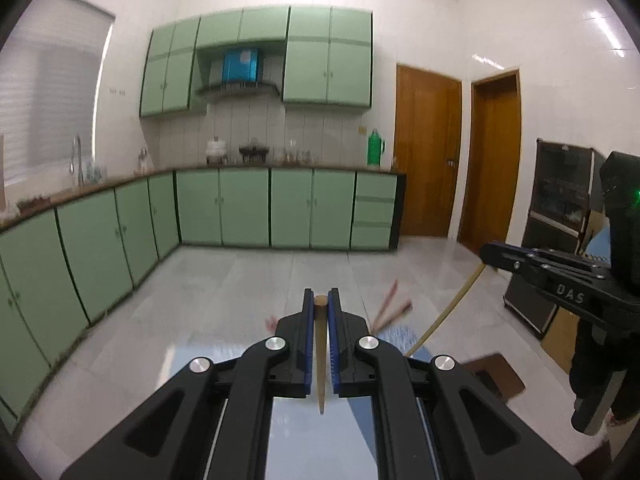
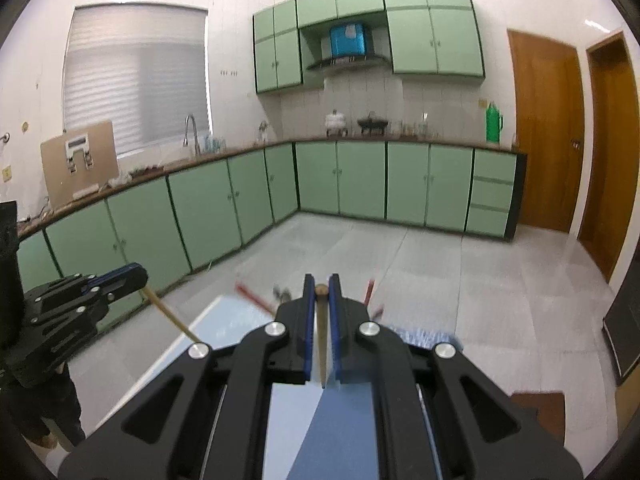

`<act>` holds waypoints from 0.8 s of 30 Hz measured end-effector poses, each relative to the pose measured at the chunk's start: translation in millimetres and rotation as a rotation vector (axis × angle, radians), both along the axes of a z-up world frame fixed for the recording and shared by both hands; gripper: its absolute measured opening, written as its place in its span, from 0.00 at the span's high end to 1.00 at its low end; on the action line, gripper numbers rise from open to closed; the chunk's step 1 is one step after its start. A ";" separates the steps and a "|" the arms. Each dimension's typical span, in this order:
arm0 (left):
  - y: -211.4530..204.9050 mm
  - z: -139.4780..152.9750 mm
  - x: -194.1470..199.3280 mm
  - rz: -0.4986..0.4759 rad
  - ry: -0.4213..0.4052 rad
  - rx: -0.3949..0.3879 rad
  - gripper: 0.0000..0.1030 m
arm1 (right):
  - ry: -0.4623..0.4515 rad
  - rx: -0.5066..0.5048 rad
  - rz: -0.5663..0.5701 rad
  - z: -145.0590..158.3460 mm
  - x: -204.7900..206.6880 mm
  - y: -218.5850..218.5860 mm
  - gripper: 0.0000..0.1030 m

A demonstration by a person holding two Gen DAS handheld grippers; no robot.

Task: Organize utensils
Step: 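Lift both wooden chopsticks upright and carry them over the white holder, then lower both wooden chopsticks into the holder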

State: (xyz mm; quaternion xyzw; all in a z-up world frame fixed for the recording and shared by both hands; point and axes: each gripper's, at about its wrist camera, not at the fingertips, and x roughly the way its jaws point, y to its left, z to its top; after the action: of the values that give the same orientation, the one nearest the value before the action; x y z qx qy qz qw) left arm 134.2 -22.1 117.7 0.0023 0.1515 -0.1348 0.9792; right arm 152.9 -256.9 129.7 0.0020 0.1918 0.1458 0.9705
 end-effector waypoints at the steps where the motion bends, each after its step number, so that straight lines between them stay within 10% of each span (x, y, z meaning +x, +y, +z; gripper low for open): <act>1: -1.0 7.8 3.0 0.001 -0.018 0.001 0.94 | -0.010 0.002 -0.005 5.6 4.5 -0.9 0.94; 10: -16.9 51.7 50.5 0.007 -0.127 0.031 0.94 | -0.061 0.010 -0.034 41.5 66.2 -7.3 0.94; 24: -28.4 -6.9 151.9 0.021 -0.023 0.001 0.94 | 0.028 -0.032 -0.041 -8.1 150.2 8.6 0.94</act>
State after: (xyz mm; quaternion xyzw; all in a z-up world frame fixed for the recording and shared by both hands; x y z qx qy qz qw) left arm 286.1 -50.6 110.8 0.0029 0.1405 -0.1243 0.9822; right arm 303.1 -248.3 121.6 -0.0074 0.2077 0.1227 0.9705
